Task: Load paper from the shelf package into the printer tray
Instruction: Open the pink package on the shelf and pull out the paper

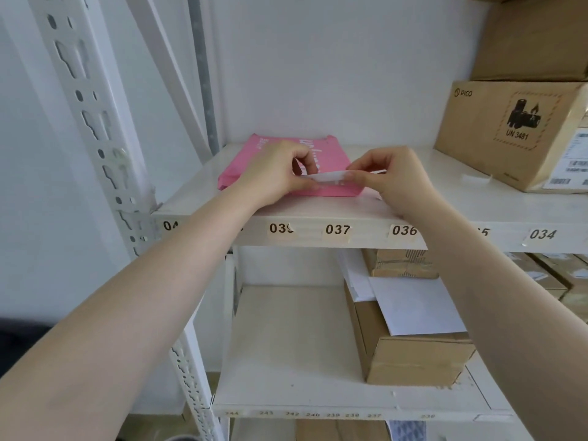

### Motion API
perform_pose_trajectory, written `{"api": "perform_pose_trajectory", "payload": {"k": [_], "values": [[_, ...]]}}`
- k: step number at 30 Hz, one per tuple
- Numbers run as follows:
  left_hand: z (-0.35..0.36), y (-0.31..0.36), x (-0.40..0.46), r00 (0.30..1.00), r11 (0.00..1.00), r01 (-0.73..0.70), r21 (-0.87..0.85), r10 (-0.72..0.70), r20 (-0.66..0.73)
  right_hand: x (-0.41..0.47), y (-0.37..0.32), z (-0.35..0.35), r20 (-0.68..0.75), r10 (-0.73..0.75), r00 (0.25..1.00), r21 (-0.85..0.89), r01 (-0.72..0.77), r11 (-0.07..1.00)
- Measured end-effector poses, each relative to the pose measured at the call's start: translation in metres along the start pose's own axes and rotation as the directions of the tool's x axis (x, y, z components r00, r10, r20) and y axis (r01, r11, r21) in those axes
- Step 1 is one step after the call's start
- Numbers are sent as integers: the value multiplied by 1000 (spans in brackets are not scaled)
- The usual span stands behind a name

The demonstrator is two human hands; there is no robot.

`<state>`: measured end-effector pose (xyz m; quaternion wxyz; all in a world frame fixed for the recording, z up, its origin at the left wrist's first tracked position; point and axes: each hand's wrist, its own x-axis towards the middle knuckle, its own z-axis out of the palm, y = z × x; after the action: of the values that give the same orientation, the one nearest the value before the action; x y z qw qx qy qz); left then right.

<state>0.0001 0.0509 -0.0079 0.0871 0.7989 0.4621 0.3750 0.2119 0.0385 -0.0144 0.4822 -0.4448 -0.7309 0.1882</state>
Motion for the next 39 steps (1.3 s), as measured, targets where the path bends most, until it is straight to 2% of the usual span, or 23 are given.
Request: {"api": "perform_pose_trajectory", "payload": {"k": [5, 9, 15, 19, 23, 26, 32, 39], "values": [[-10, -1, 2, 998, 1000, -4, -17, 3, -56, 4, -5, 7, -8, 29, 1000, 142, -27, 989], [-15, -2, 5, 999, 991, 33, -128, -35, -13, 6, -14, 20, 64, -48, 997, 62, 44, 997], [-15, -2, 2, 996, 981, 29, -190, -13, 85, 13, -9, 26, 10, 78, 997, 136, -78, 988], [-20, -4, -1, 995, 997, 29, -69, -23, 95, 14, -6, 25, 18, 129, 992, 208, -130, 970], [-23, -8, 3, 996, 993, 58, -101, -51, 72, 15, -6, 26, 27, 161, 987, 263, -162, 951], [-24, -8, 9, 996, 995, 76, -60, -73, 50, 16, -8, 27, 12, 168, 986, 276, -164, 947], [-30, -10, 15, 995, 997, 61, -48, -57, 80, 14, -15, 36, 62, 65, 996, 204, -77, 976], [-32, -18, 1, 992, 999, 0, -52, 7, 126, 16, -16, 42, 60, 145, 988, 235, -155, 960]]}}
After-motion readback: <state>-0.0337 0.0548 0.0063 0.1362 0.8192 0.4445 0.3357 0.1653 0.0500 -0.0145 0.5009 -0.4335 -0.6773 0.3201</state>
